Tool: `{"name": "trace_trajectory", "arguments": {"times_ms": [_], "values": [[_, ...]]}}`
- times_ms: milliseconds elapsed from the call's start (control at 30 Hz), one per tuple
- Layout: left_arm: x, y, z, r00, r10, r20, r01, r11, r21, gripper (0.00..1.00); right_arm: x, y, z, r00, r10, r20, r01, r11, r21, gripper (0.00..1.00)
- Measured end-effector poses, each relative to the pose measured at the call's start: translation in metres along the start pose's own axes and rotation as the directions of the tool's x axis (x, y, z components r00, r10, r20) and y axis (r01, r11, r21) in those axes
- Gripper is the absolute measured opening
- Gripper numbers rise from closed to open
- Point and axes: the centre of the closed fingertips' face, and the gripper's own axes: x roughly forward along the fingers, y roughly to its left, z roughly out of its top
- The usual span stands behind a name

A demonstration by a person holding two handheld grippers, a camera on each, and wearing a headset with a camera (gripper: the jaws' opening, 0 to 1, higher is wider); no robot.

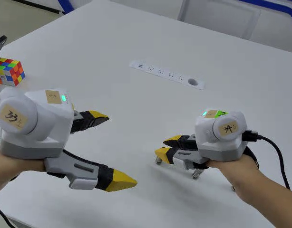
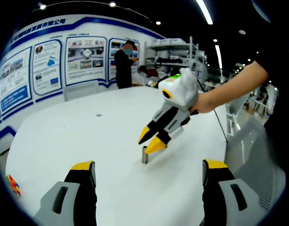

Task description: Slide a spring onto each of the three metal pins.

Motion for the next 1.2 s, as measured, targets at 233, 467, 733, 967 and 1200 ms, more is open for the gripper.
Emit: {"name": "trace_trajectory", "arguments": {"times_ms": [233, 467, 733, 967, 1200], "values": [[0.005, 0.001, 0.01, 0.9999, -0.012, 0.007, 0.012, 1.0, 0.006, 0.96, -0.034, -0.012, 0.008, 0.9985, -0.04, 0.038, 0.04, 0.999, 0.004, 0.23], [0.01, 0.008, 0.02, 0.9997, 0.013, 0.022, -0.012, 1.0, -0.012, 0.96, -0.08, -0.026, 0.007, 0.995, -0.074, 0.067, 0.074, 0.997, -0.005, 0.25], [0.011, 0.008, 0.035, 0.9996, 0.013, 0.025, -0.014, 1.0, 0.02, 0.96, -0.133, -0.048, -0.005, 0.9827, -0.162, 0.089, 0.16, 0.987, 0.027, 0.28], [0.015, 0.005, 0.032, 0.9995, 0.015, -0.029, -0.013, 0.998, 0.063, 0.99, -0.177, -0.061, -0.027, 0.9722, -0.221, 0.076, 0.218, 0.975, 0.049, 0.31], [0.015, 0.002, 0.041, 1.0, 0.004, 0.001, -0.004, 0.998, 0.064, 1.0, -0.206, -0.064, -0.04, 0.9615, -0.258, 0.094, 0.251, 0.964, 0.081, 0.39]]}}
